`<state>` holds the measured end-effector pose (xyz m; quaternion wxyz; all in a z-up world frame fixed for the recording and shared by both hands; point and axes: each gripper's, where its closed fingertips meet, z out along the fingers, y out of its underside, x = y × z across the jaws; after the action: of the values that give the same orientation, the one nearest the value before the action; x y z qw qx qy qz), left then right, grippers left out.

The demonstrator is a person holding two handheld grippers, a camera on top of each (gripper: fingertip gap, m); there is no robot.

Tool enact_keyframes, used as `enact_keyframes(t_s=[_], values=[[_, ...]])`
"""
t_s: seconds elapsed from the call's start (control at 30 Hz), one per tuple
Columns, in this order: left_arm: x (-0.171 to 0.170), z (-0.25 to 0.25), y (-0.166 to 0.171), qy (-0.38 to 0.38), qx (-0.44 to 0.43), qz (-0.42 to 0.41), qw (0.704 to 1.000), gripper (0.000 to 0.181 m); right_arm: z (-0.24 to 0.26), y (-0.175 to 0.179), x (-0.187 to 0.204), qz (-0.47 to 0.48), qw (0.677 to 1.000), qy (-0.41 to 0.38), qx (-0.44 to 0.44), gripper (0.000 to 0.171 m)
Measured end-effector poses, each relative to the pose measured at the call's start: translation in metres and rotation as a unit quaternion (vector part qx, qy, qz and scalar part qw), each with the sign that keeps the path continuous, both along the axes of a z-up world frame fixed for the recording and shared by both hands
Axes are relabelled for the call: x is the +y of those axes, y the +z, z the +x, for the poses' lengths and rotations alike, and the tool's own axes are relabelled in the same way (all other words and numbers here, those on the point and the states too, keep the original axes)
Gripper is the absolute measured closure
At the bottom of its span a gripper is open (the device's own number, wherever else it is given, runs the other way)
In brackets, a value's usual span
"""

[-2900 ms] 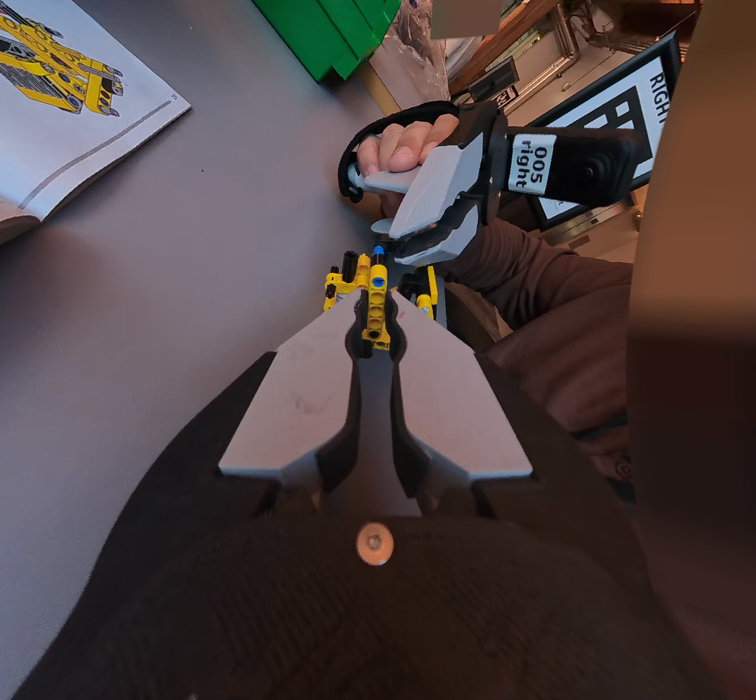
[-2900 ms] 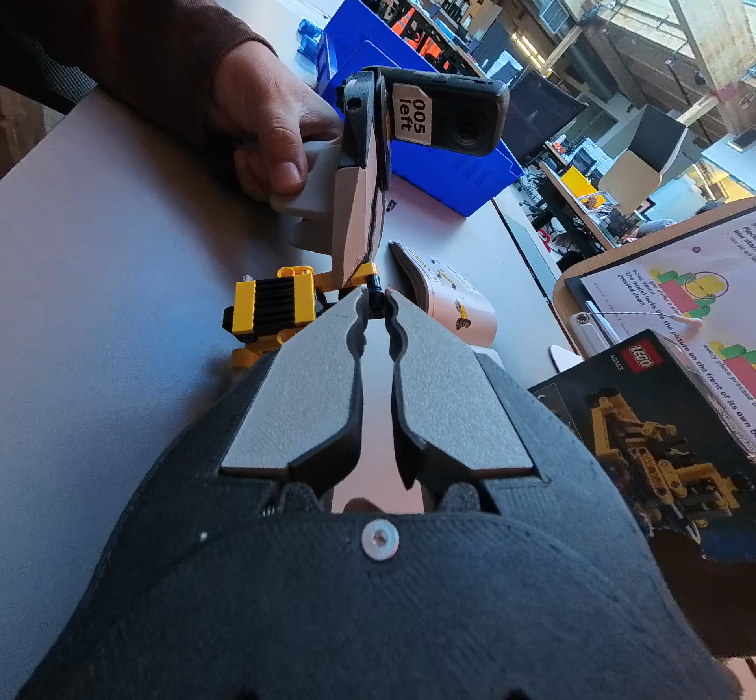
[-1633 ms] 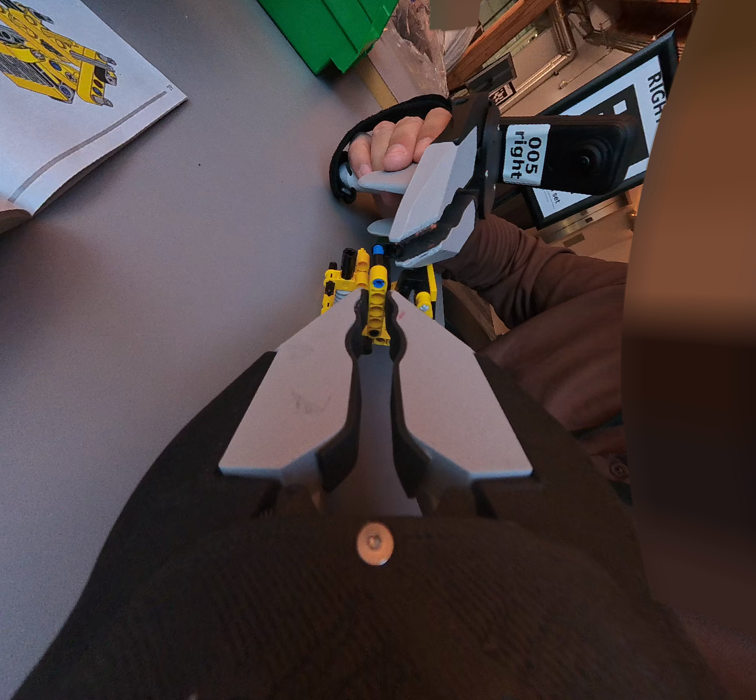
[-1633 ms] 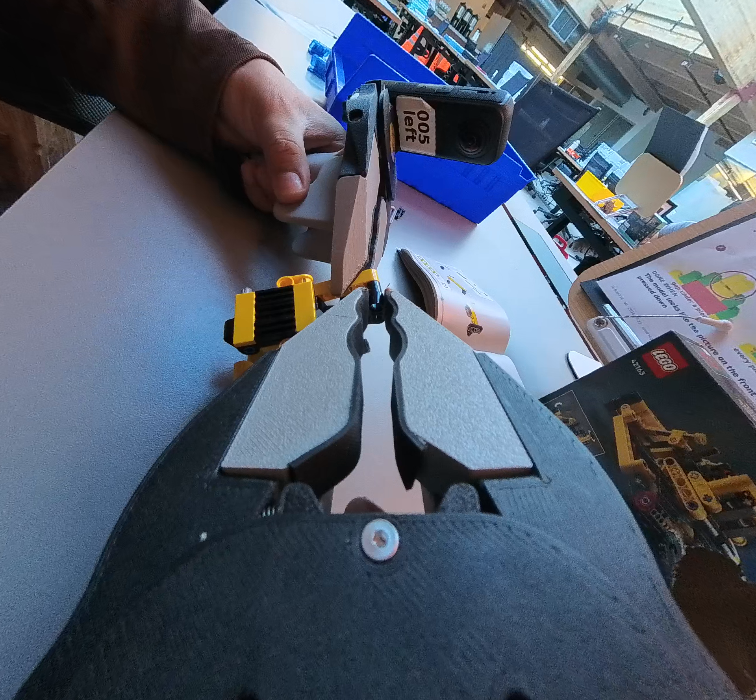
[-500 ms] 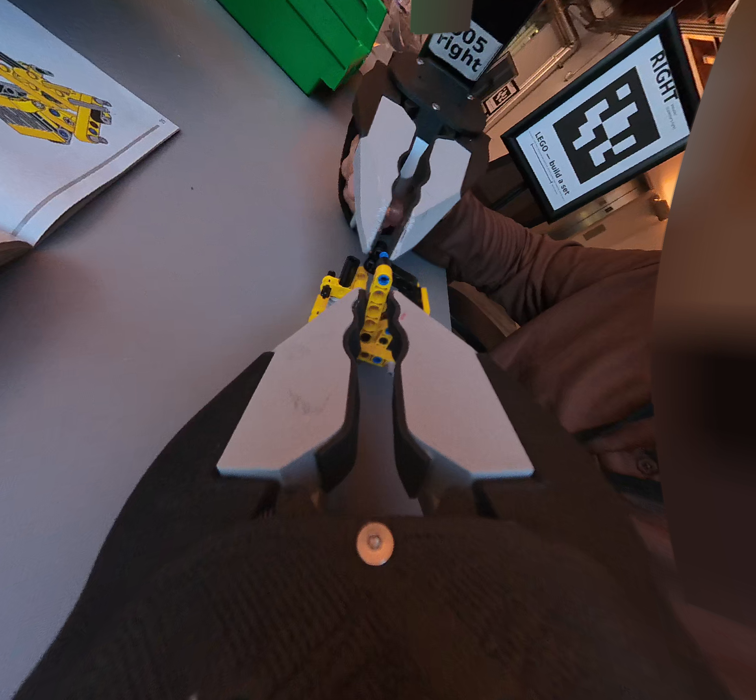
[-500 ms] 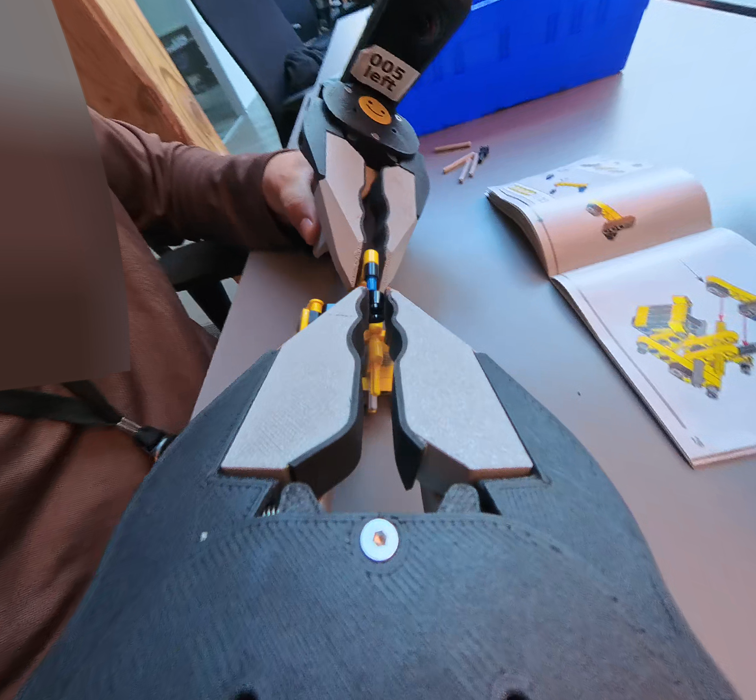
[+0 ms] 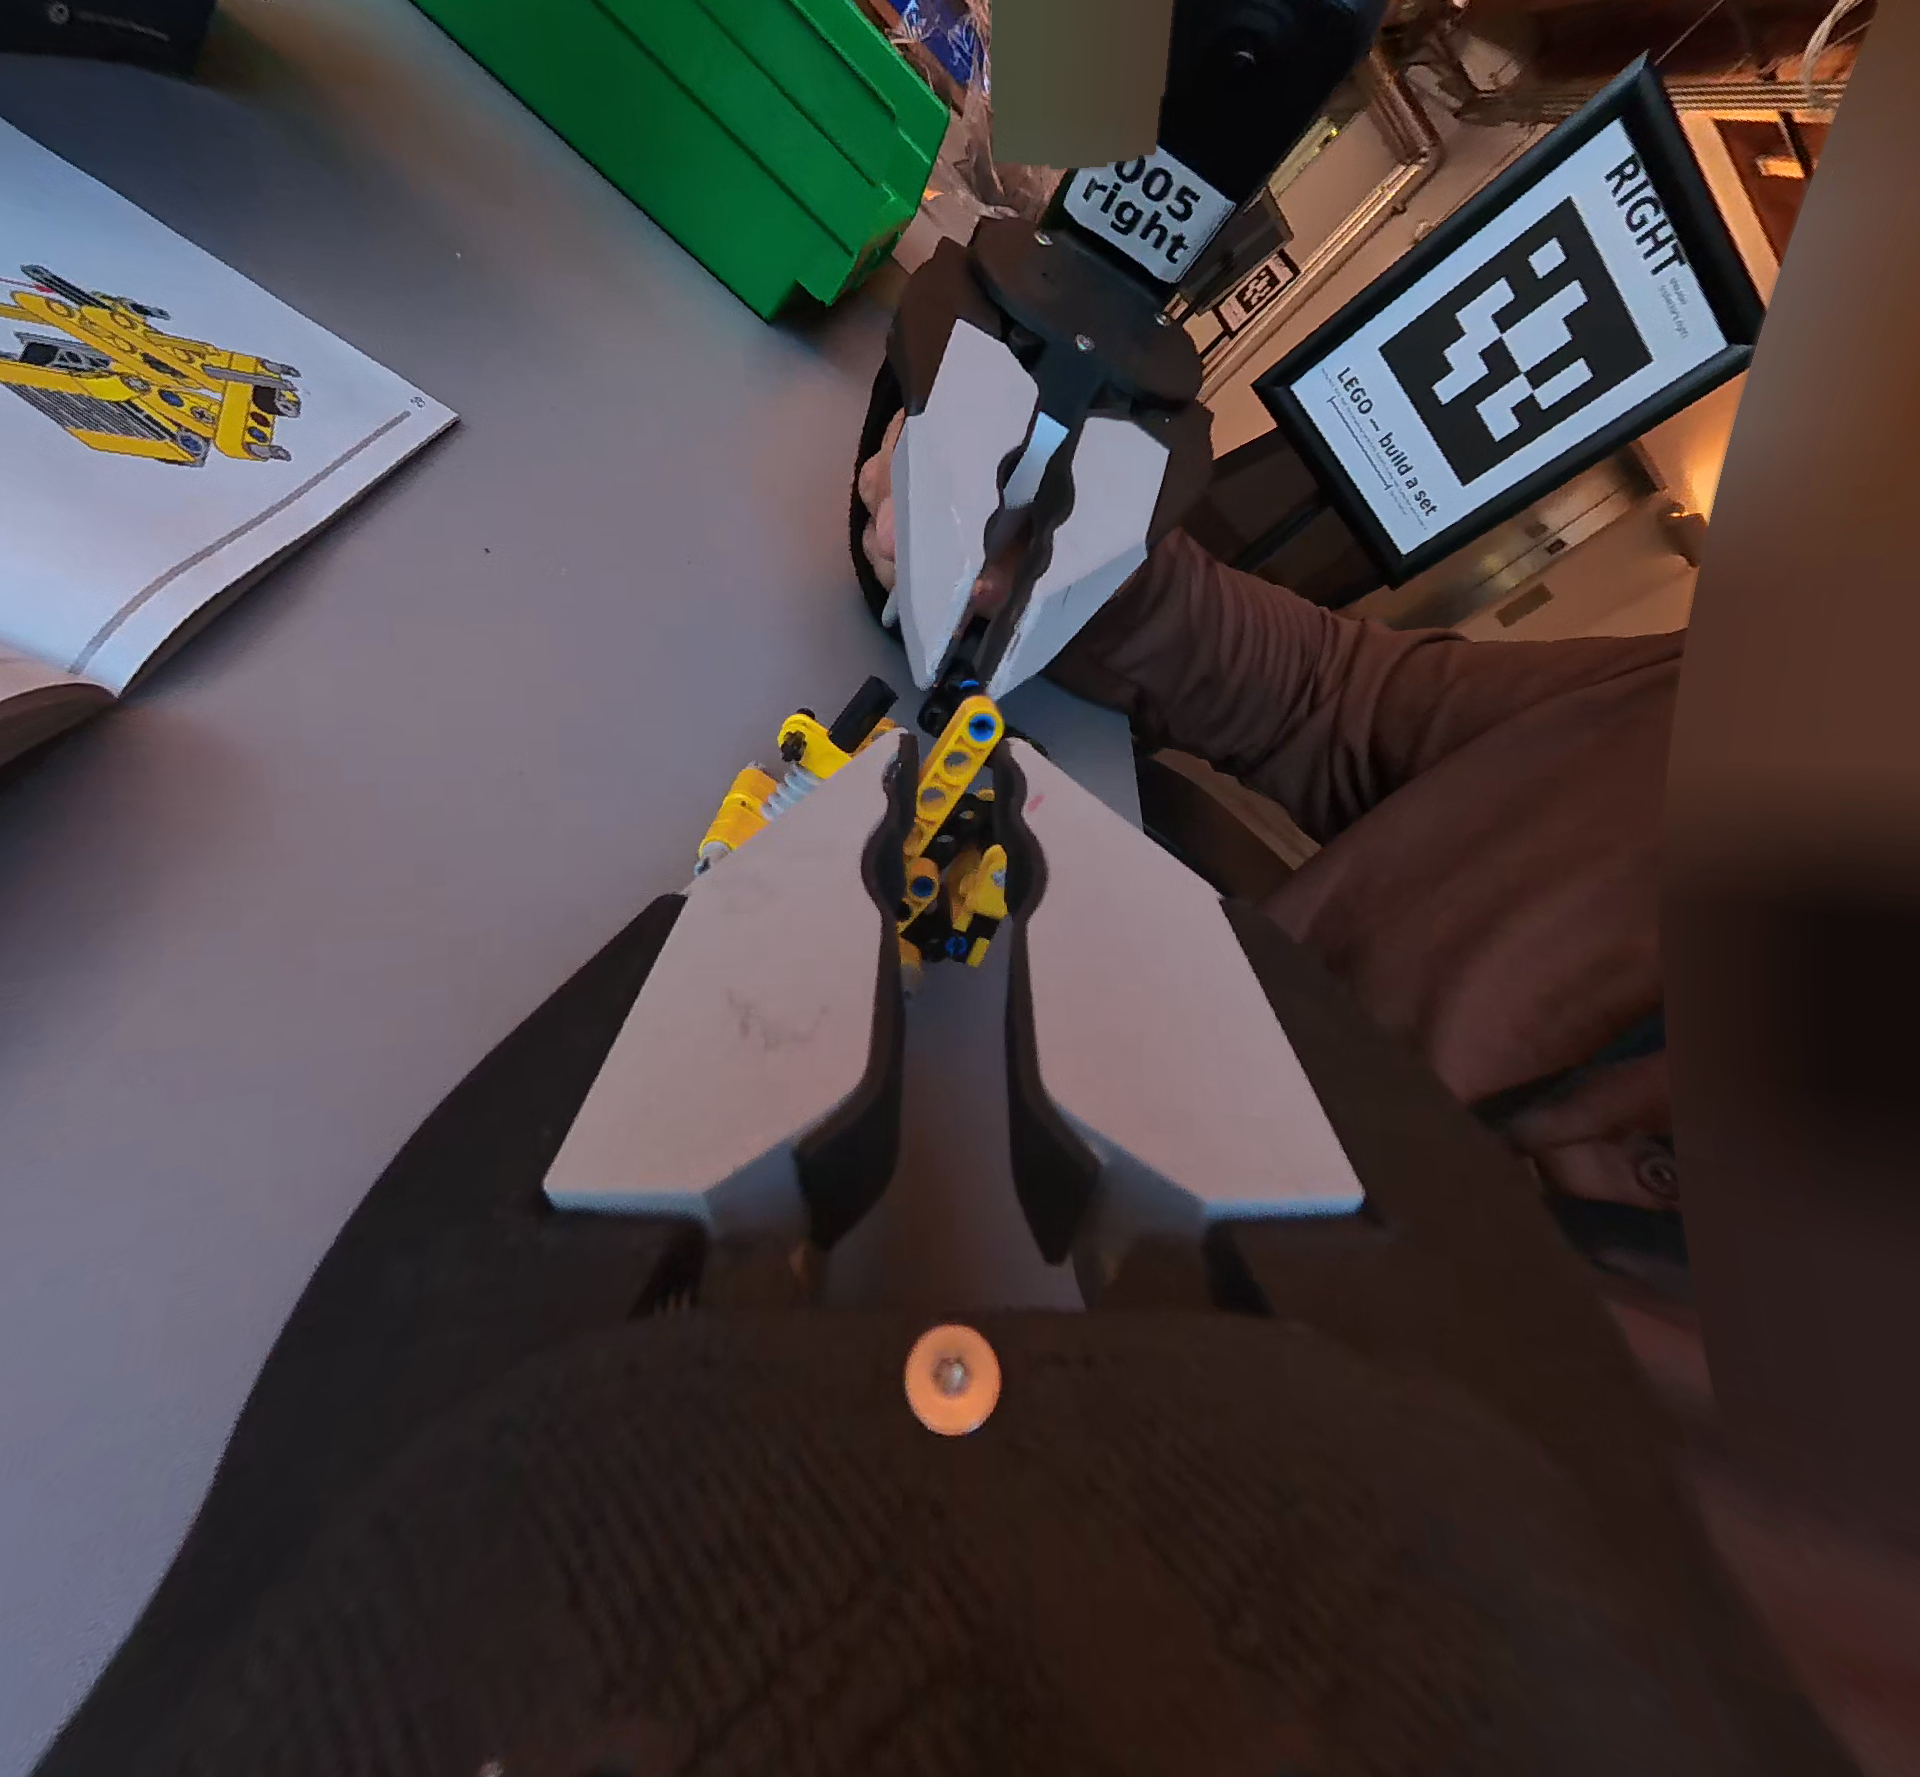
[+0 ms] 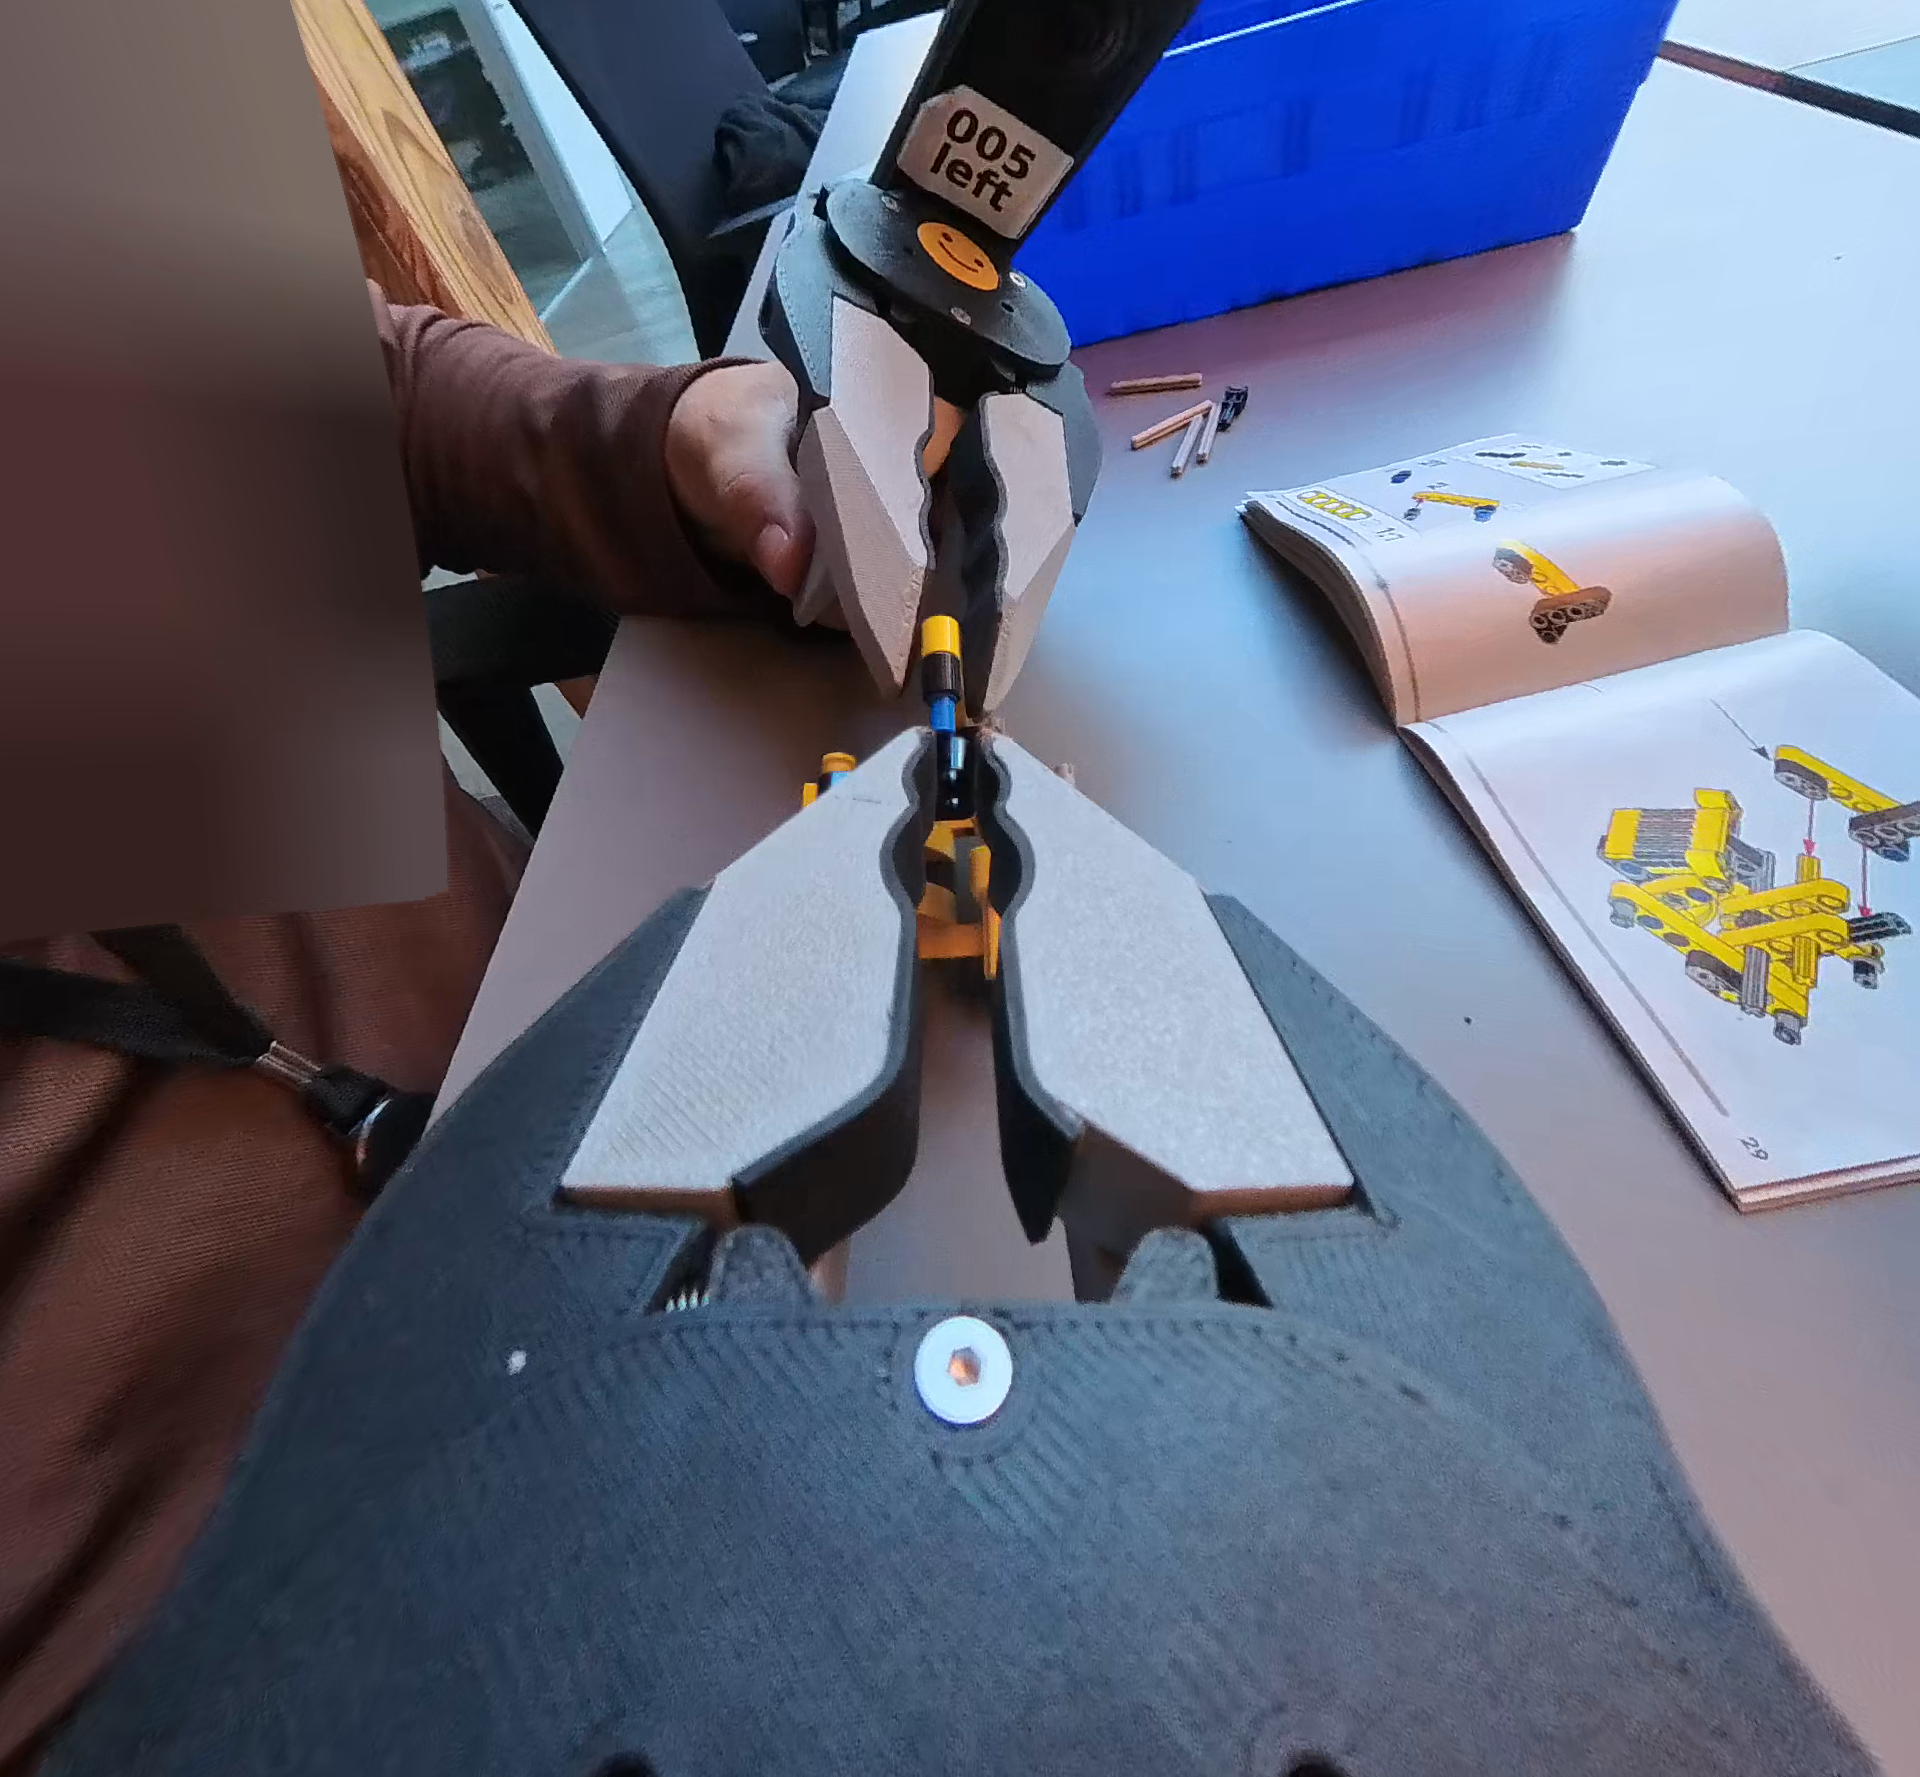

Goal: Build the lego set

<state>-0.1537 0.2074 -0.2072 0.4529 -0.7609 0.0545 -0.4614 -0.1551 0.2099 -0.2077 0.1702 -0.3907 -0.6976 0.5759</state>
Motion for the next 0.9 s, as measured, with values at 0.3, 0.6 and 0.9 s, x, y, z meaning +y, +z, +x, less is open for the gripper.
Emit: enact_keyframes(t_s=[0.3, 0.6, 0.9], values=[[-0.007, -0.008, -0.007, 0.005, 0.059, -0.003, 0.998, 0.171, -0.002, -0.005, -0.002, 0.014, 1.0, -0.002, -0.012, 0.168], [-0.009, -0.001, -0.006, -0.017, 0.091, 0.016, 0.996, 0.175, -0.002, -0.006, -0.006, 0.026, 1.0, 0.004, -0.005, 0.168], [-0.008, -0.001, -0.006, -0.001, 0.077, 0.016, 0.997, 0.175, 0.001, -0.007, -0.012, 0.037, 0.999, 0.024, 0.0, 0.168]])
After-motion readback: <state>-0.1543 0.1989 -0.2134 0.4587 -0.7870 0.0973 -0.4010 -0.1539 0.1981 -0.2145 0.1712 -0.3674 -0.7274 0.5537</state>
